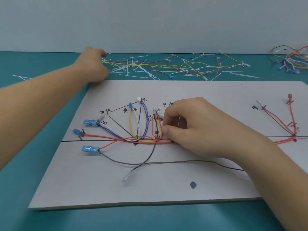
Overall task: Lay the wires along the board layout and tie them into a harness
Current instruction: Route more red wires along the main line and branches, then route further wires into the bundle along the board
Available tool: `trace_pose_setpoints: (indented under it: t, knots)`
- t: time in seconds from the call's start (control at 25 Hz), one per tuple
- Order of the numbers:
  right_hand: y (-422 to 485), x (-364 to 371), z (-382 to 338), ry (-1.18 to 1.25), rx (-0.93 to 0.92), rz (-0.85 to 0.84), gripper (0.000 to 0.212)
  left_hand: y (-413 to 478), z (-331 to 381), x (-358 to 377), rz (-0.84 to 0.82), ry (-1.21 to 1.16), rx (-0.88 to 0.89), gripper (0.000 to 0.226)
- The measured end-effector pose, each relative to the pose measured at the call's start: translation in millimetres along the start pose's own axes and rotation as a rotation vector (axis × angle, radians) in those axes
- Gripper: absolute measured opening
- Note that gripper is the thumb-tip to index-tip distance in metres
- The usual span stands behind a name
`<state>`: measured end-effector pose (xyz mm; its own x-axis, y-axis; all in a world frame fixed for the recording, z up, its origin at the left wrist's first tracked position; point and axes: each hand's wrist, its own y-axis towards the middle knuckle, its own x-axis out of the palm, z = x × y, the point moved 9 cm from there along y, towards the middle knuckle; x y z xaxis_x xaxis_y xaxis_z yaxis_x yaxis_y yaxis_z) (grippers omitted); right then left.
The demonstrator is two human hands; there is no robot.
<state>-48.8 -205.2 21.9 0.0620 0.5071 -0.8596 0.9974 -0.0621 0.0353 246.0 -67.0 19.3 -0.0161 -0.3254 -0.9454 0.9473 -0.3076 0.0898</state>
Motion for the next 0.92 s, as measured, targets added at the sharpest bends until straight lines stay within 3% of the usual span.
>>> trace_pose_setpoints:
  t: [0.12, 0.4, 0.72, 0.84, 0.92]
  knots:
    - [-1, 0, 0, 0.001, -0.011, 0.000, 0.013, 22, 1, 16, 0.077, 0.248, -0.064, 0.050]
    - [-3, 0, -4, -0.027, -0.025, -0.023, 0.013, 29, -2, 6, 0.208, 0.277, -0.039, 0.021]
    - [-3, 3, 2, 0.007, -0.003, -0.025, 0.012, -4, 20, -51, 0.344, -0.526, 0.083, 0.014]
    - [-2, 2, 2, 0.000, -0.009, -0.019, 0.012, -33, 25, -63, 0.294, -0.880, 0.050, 0.019]
    - [-3, 1, 2, -0.004, -0.016, -0.016, 0.012, -56, 27, -59, 0.222, -0.931, 0.041, 0.031]
